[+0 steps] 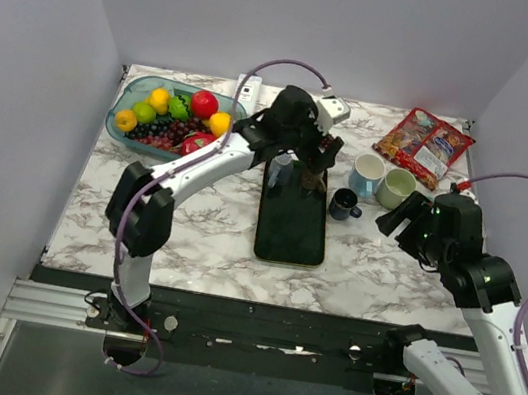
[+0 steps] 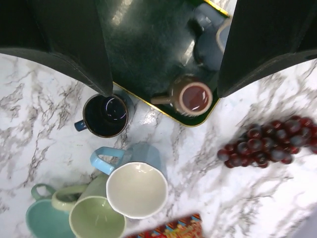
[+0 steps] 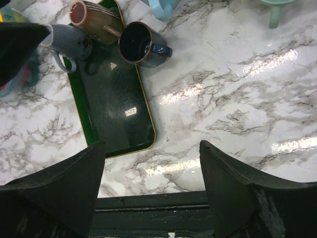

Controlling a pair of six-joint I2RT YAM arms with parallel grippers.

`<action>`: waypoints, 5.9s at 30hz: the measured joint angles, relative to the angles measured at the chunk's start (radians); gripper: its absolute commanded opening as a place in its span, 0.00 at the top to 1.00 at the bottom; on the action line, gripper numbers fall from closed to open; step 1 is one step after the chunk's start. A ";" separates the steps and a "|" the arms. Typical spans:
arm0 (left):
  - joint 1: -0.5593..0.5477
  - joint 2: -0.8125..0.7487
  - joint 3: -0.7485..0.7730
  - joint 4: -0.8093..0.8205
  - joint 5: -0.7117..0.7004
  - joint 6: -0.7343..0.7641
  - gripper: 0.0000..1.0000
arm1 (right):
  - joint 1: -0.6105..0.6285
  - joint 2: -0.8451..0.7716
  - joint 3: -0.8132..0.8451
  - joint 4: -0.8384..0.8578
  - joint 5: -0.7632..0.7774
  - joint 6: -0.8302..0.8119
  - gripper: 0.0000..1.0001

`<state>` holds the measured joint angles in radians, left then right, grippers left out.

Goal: Turn the mug right side up

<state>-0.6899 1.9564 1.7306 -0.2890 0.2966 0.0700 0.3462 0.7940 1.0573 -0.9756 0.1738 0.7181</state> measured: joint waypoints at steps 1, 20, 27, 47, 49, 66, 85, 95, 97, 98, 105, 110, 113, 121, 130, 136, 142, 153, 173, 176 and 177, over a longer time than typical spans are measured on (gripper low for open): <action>0.013 -0.056 -0.040 0.018 -0.003 -0.010 0.01 | 0.000 0.002 -0.002 0.011 -0.005 0.000 0.10; 0.142 -0.050 -0.266 -0.039 -0.259 -0.236 0.44 | 0.000 0.061 -0.046 0.118 -0.087 0.003 0.05; 0.147 0.010 -0.229 -0.053 -0.258 -0.276 0.46 | 0.000 0.048 -0.051 0.120 -0.089 0.007 0.05; 0.146 0.066 -0.188 -0.060 -0.284 -0.333 0.96 | 0.000 0.036 -0.053 0.119 -0.088 0.008 0.05; 0.145 0.066 -0.188 -0.056 -0.291 -0.337 1.00 | 0.000 0.031 -0.054 0.119 -0.088 0.008 0.06; 0.147 -0.081 -0.202 -0.115 -0.305 -0.376 1.00 | 0.000 0.005 -0.062 0.128 -0.109 0.019 0.05; 0.135 -0.664 -0.475 0.435 0.174 -0.964 1.00 | 0.000 0.123 -0.169 0.954 -0.674 0.209 0.05; 0.110 -0.673 -0.494 0.660 0.171 -1.225 1.00 | 0.004 0.191 -0.009 1.221 -0.757 0.248 0.15; 0.100 -0.673 -0.491 0.676 0.166 -1.243 1.00 | 0.009 0.208 0.003 1.242 -0.760 0.254 0.19; 0.092 -0.673 -0.487 0.683 0.163 -1.250 1.00 | 0.013 0.218 0.007 1.251 -0.760 0.258 0.21; 0.024 -0.673 -0.463 0.705 0.125 -1.250 1.00 | 0.037 0.251 0.018 1.270 -0.761 0.268 0.33; -0.024 -0.668 -0.462 0.706 0.092 -1.225 1.00 | 0.041 0.249 0.030 1.276 -0.761 0.273 0.44; -0.040 -0.668 -0.461 0.705 0.069 -1.204 1.00 | 0.041 0.243 0.030 1.285 -0.760 0.280 0.59; -0.060 -0.668 -0.461 0.712 0.044 -1.176 1.00 | 0.041 0.206 0.010 1.314 -0.740 0.325 0.99; -0.072 -0.680 -0.460 0.645 0.033 -1.062 0.07 | 0.047 0.115 0.000 1.130 -0.634 0.213 0.99; -0.069 -0.704 -0.415 0.443 -0.022 -0.896 0.01 | 0.047 0.037 0.071 0.750 -0.391 0.037 0.99; -0.068 -0.709 -0.413 0.233 -0.108 -0.756 0.01 | 0.047 -0.046 0.025 0.401 -0.060 -0.103 0.99; -0.058 -0.620 -0.412 0.082 -0.186 -0.660 0.01 | 0.046 0.092 -0.268 0.191 0.157 -0.134 0.99; -0.013 -0.533 -0.395 0.009 -0.192 -0.637 0.01 | 0.055 0.517 -0.272 0.483 0.295 -0.241 0.99; -0.004 -0.529 -0.395 0.007 -0.192 -0.636 0.01 | 0.059 0.574 -0.267 0.504 0.301 -0.253 0.81; 0.000 -0.528 -0.395 0.006 -0.192 -0.636 0.01 | 0.060 0.585 -0.260 0.505 0.309 -0.257 0.72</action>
<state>-0.6903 1.4281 1.3354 -0.2829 0.1043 -0.5663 0.4061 1.3788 0.7971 -0.4706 0.4824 0.4610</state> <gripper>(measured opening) 0.988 0.104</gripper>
